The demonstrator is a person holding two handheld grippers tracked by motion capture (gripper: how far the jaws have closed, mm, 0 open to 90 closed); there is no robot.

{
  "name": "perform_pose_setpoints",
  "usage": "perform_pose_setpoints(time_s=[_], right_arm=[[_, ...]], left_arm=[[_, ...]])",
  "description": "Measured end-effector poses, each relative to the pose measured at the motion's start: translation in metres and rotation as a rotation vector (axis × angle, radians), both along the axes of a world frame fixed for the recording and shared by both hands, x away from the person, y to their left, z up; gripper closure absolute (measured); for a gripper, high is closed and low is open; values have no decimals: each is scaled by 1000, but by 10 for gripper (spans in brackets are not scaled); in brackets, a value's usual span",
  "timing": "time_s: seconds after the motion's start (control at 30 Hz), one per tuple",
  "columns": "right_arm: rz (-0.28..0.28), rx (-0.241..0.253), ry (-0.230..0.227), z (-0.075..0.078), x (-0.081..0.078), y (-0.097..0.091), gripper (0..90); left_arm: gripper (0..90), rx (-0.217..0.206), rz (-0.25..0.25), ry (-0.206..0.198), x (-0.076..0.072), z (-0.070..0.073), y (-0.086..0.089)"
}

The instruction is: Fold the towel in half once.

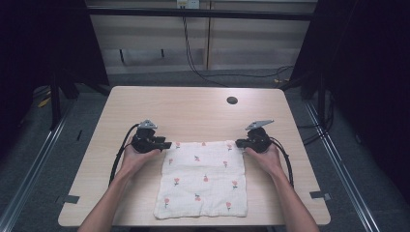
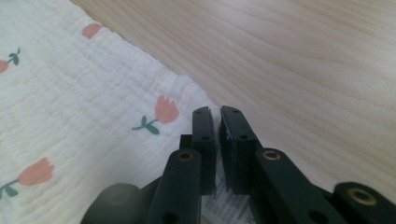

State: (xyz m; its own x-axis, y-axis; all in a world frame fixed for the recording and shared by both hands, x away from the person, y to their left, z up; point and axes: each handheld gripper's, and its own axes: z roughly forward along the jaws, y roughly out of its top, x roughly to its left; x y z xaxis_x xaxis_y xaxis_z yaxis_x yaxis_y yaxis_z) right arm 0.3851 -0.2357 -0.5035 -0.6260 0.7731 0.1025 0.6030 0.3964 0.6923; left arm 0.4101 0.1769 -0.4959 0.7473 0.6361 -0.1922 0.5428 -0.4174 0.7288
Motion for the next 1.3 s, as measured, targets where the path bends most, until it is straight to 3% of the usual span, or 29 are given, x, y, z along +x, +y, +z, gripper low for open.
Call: perform_pose_setpoints(time_s=[0.17, 0.23, 0.37, 0.53, 0.6, 0.7, 0.8, 0.93, 1.17, 1.23, 1.3], right_arm=[[-1, 3, -1, 0, 0, 1, 873], [-2, 4, 2, 0, -1, 1, 876], [1, 7, 0, 0, -2, 1, 878], [-3, 15, 2, -1, -2, 1, 868], [2, 20, -1, -1, -2, 2, 844], [-10, 9, -9, -1, -2, 5, 731], [-26, 6, -21, -1, 0, 9, 657], [-26, -44, -47, -1, 0, 12, 641], [-45, -37, -55, -2, 1, 9, 528], [-56, -62, -70, 0, 2, 9, 527], [-50, -49, -52, -2, 3, 7, 523]], left_arm=[[569, 27, 18, 14, 3, -5, -2], [575, 15, 27, 20, 5, -6, -1], [575, 17, 13, 22, 7, -8, -3], [645, 23, -23, 9, 4, -9, -11], [691, 36, -35, -9, 2, -9, -16], [793, 35, -56, -11, 0, -10, -20], [854, 21, -53, 3, 1, -11, -17], [861, 7, -42, 17, 2, -11, -15], [862, -11, -37, 18, 1, -7, -13], [862, -21, -39, 23, 2, -5, -11], [862, -22, -40, 16, 1, -3, -10]])
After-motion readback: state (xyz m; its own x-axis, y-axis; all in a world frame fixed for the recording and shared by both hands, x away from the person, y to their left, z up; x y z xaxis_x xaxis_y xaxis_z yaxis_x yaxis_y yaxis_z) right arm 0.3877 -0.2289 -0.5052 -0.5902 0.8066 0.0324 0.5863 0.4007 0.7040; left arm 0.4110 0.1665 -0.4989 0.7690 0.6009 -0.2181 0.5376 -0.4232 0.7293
